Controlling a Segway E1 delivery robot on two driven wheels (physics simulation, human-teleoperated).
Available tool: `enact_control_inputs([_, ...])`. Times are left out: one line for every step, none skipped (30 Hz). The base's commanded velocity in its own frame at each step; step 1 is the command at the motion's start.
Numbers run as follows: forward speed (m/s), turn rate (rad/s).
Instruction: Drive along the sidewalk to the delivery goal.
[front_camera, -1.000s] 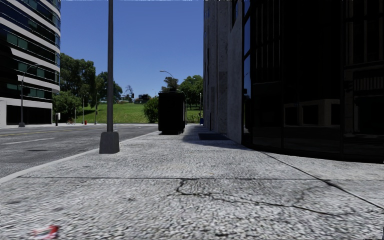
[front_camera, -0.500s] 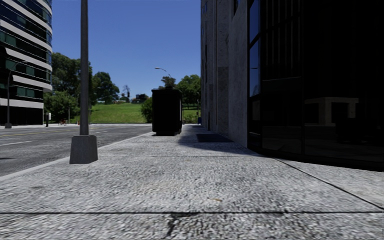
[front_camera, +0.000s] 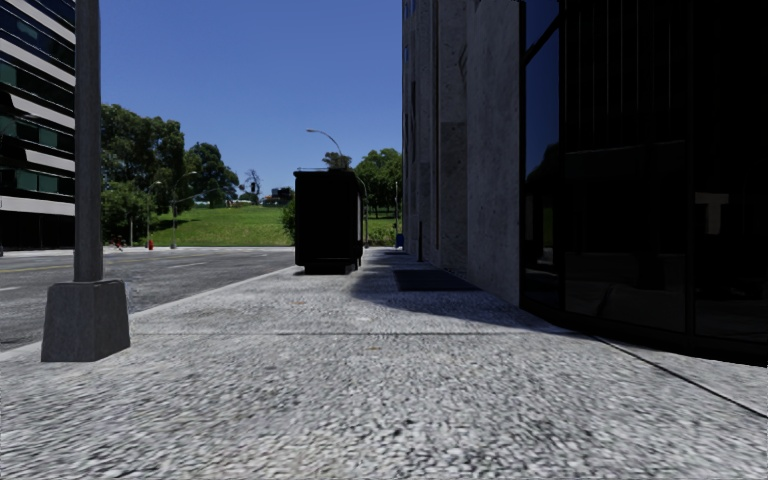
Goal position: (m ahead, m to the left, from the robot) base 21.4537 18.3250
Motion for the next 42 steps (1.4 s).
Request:
enact_control_inputs([2.00, 0.00])
enact_control_inputs([2.00, 0.00])
enact_control_inputs([2.00, 0.00])
enact_control_inputs([2.00, 0.00])
enact_control_inputs([2.00, 0.00])
enact_control_inputs([2.00, 0.00])
enact_control_inputs([2.00, 0.00])
enact_control_inputs([2.00, 0.00])
enact_control_inputs([2.00, 0.00])
enact_control_inputs([2.00, 0.00])
enact_control_inputs([2.00, 0.00])
enact_control_inputs([2.00, 0.00])
enact_control_inputs([2.00, 0.00])
enact_control_inputs([2.00, 0.00])
enact_control_inputs([2.00, 0.00])
enact_control_inputs([2.00, 0.00])
enact_control_inputs([2.00, 0.00])
enact_control_inputs([2.00, 0.00])
enact_control_inputs([2.00, 0.00])
enact_control_inputs([2.00, 0.00])
enact_control_inputs([2.00, 0.00])
enact_control_inputs([2.00, 0.00])
enact_control_inputs([2.00, 0.00])
enact_control_inputs([2.00, 0.00])
enact_control_inputs([2.00, 0.00])
enact_control_inputs([2.00, 0.00])
enact_control_inputs([2.00, 0.00])
enact_control_inputs([2.00, 0.00])
enact_control_inputs([2.00, 0.00])
enact_control_inputs([2.00, 0.00])
enact_control_inputs([2.00, 0.00])
enact_control_inputs([2.00, 0.00])
enact_control_inputs([2.00, 0.00])
enact_control_inputs([2.00, 0.00])
enact_control_inputs([2.00, 0.00])
enact_control_inputs([2.00, 0.00])
enact_control_inputs([2.00, 0.00])
enact_control_inputs([2.00, 0.00])
enact_control_inputs([2.00, 0.00])
enact_control_inputs([2.00, 0.00])
enact_control_inputs([2.00, 0.00])
enact_control_inputs([2.00, 0.00])
